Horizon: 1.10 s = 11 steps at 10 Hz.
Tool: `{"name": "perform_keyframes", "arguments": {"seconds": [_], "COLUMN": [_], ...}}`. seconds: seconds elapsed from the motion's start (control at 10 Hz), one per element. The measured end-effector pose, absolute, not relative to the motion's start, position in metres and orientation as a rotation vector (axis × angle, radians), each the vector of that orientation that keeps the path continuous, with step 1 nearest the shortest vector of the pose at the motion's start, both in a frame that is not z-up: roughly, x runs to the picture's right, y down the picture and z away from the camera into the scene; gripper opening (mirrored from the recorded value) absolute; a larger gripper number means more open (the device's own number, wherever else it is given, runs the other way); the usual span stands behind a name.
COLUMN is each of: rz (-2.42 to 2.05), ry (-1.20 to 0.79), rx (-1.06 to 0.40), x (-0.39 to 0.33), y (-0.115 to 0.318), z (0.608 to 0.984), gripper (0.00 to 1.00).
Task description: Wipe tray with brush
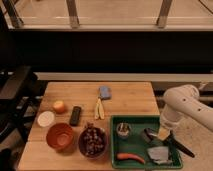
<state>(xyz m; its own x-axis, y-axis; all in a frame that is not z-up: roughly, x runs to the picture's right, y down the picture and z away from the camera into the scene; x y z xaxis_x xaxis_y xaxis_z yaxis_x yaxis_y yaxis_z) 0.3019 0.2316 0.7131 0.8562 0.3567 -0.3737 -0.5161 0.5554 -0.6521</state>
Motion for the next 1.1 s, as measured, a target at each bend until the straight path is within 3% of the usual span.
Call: {"name": "perform_keyframes", "arguments": {"seconds": [0.6, 1.1], "rz": [0.502, 0.462], "ry": [0.251, 0.171], "rx": [-0.789, -0.846], "x": [0.319, 0.281], "y": [0.206, 0.229], "z": [0.732, 0.737], "gripper": [0.00, 0.00]}}
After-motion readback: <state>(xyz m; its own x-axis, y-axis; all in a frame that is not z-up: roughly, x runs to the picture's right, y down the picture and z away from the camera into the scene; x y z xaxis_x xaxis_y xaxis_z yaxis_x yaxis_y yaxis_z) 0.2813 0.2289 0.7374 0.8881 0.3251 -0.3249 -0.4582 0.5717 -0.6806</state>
